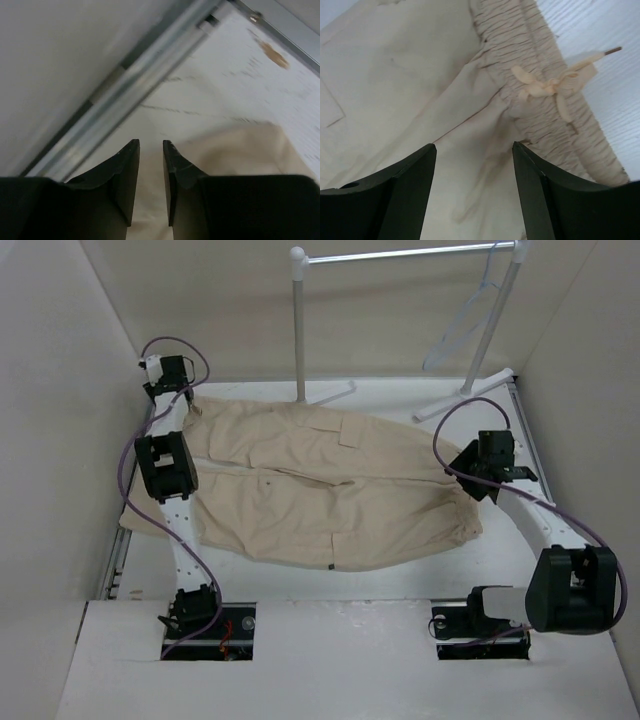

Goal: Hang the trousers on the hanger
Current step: Flatten out the trousers at the center of the board, then fold the trousers at the center of the board.

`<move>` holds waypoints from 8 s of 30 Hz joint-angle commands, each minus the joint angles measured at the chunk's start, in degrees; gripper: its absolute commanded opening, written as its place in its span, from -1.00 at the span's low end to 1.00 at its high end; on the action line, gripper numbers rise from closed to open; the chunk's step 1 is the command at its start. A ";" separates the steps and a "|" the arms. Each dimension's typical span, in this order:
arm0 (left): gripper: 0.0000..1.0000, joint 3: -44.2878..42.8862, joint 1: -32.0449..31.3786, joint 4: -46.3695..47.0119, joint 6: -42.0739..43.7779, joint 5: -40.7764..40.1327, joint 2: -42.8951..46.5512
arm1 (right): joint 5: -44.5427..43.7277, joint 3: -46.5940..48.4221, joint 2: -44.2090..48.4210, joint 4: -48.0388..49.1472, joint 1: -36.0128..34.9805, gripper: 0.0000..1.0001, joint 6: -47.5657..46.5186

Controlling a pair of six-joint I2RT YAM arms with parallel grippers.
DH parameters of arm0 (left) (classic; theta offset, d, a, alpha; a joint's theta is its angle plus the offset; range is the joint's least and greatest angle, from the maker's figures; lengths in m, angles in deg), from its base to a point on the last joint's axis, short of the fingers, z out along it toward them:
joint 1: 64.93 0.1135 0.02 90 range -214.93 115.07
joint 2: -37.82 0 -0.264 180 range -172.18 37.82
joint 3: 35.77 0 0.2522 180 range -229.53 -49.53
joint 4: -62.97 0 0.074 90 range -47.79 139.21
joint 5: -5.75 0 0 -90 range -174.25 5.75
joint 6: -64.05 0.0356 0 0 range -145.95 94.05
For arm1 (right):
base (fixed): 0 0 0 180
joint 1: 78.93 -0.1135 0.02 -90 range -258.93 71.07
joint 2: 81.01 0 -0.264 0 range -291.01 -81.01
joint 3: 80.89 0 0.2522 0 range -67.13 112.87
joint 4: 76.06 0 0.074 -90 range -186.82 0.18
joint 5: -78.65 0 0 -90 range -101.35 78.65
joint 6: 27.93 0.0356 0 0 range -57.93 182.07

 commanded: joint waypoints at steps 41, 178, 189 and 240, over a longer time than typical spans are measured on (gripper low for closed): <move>-0.46 -1.92 -4.05 6.71 3.61 10.66 -0.78 | 0.05 8.99 -12.83 3.75 3.72 0.44 1.82; -1.00 65.87 4.40 -5.52 -40.60 2.67 75.19 | -8.65 5.55 9.68 -11.20 12.42 -1.00 11.13; -1.00 38.28 2.11 2.14 -38.84 -0.32 46.01 | -2.77 30.93 -19.57 -6.44 13.83 -1.00 16.84; 0.07 62.60 5.27 26.05 -47.10 23.41 32.27 | 5.50 13.63 -28.20 15.00 21.65 0.26 12.36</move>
